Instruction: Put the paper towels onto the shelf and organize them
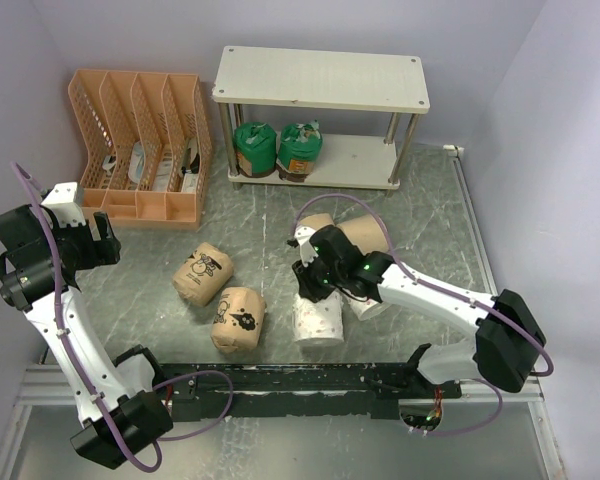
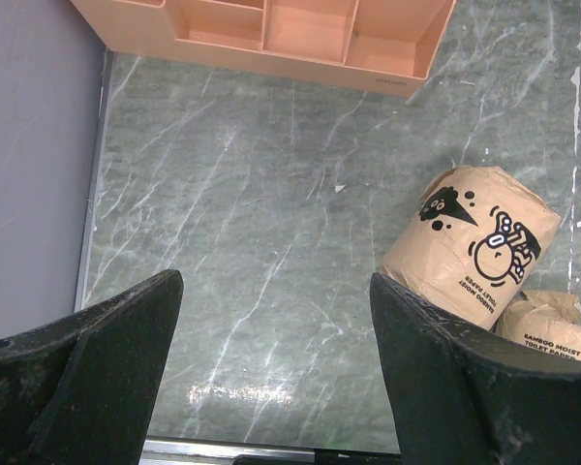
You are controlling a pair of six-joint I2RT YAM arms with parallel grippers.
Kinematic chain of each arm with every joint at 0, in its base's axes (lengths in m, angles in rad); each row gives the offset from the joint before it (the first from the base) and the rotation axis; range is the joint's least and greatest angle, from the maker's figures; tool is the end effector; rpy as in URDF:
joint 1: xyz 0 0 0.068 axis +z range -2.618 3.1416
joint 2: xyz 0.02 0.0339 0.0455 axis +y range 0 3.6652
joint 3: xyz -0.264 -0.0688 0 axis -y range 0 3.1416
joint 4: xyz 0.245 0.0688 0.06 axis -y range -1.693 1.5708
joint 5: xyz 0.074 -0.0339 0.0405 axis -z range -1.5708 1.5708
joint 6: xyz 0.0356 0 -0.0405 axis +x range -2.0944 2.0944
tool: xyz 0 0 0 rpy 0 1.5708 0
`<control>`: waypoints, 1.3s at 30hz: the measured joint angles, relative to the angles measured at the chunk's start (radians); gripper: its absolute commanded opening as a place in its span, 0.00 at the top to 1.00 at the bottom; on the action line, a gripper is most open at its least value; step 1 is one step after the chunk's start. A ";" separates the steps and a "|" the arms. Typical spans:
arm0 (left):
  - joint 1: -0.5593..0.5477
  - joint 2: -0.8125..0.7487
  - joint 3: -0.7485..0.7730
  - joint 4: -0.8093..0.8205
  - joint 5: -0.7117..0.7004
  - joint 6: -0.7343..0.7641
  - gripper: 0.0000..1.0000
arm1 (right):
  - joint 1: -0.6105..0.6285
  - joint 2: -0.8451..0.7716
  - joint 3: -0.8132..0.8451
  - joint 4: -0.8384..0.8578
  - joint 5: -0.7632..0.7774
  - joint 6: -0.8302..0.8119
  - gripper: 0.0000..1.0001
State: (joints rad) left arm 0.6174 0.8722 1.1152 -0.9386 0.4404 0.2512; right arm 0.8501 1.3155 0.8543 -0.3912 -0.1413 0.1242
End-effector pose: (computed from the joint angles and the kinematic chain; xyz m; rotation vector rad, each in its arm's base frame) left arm 0.1353 0.0774 0.3648 -0.1722 2.1824 -0.0135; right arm 0.1753 0.2072 0.2314 -0.9517 2.3184 0.5970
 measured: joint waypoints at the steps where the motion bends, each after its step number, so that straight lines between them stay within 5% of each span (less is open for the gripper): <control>1: 0.000 0.000 0.000 0.000 0.000 0.000 0.10 | 0.000 0.002 0.000 -0.005 0.000 0.005 0.96; 12: 0.000 0.000 0.000 0.000 0.001 0.000 0.10 | 0.001 0.028 0.055 -0.084 0.044 0.026 1.00; 24: 0.000 0.002 0.000 0.000 0.001 0.000 0.10 | 0.000 0.031 0.410 -0.106 0.253 -0.048 1.00; 39: 0.001 0.002 0.000 0.000 0.001 0.000 0.10 | -0.111 0.299 0.539 0.248 0.631 -0.460 1.00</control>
State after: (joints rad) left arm 0.6186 0.8745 1.1152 -0.9386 0.4416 0.2512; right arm 0.7395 1.6150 1.3933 -0.1436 0.4900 -0.3355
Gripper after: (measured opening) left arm 0.897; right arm 0.040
